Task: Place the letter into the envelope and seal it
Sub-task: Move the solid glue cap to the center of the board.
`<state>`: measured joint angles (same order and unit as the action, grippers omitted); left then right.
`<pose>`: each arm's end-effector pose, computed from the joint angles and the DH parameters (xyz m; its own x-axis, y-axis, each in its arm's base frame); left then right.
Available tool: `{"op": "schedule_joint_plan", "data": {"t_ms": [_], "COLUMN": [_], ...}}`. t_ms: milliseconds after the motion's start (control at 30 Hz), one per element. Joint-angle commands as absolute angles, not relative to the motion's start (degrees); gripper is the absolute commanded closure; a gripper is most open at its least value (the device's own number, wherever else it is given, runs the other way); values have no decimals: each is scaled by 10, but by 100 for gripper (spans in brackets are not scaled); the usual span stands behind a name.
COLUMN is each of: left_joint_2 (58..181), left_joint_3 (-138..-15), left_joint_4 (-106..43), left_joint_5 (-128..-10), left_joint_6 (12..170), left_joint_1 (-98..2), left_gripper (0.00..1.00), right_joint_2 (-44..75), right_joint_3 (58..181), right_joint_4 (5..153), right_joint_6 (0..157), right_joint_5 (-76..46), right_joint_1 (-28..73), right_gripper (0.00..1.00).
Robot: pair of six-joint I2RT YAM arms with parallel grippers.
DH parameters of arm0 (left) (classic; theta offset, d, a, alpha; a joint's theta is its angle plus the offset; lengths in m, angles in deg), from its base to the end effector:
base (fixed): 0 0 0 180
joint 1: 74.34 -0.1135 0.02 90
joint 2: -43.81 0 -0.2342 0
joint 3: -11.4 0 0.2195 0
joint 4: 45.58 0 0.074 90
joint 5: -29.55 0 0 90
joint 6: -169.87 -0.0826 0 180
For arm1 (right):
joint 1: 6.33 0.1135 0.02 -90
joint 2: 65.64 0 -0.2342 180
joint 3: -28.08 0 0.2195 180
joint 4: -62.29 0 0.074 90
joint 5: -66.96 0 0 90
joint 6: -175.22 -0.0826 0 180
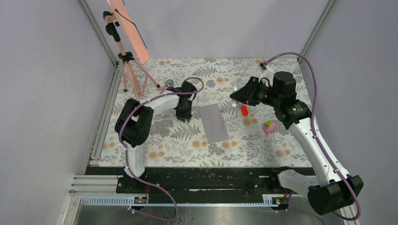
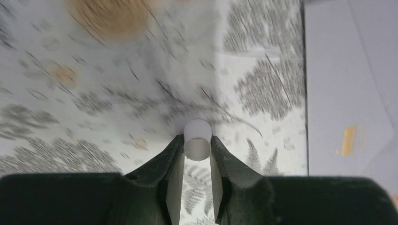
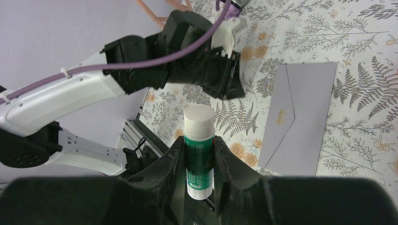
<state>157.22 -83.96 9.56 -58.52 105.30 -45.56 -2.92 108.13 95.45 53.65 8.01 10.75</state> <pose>0.3230 -0.1743 0.1105 -0.9607 0.0381 -0.2750 0.0666 0.9932 -0.0951 0.2374 0.1175 0.3475 -0.6022 0.2842 -0.7460 -0.4820 0.6155 0.6236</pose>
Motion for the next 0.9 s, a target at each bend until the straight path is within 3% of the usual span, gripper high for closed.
{"op": "schedule_joint_plan", "data": {"t_ms": [0, 67, 233, 300, 600, 867], "left_joint_2": [1520, 1512, 1501, 1495, 1557, 1568], "left_joint_3": [-787, -773, -756, -769, -896, -891], "left_joint_4": [107, 114, 123, 131, 209, 211], "left_joint_5": [-597, -588, -597, -595, -537, -570], "left_joint_6": [1093, 1108, 1124, 1122, 1049, 1046], "left_joint_1": [-405, -390, -373, -373, -373, -372], "left_gripper": [76, 72, 40, 35, 42, 48], "right_joint_2": [-21, -20, -19, -19, -32, -36], "right_joint_3": [1083, 1084, 1086, 1085, 1071, 1062], "right_joint_4": [935, 934, 935, 935, 934, 934], "right_joint_6": [534, 534, 536, 536, 535, 538], "right_joint_5": [94, 94, 94, 96, 92, 90], "right_joint_1": [106, 106, 106, 106, 106, 106], "right_gripper": [100, 100, 100, 100, 100, 100]}}
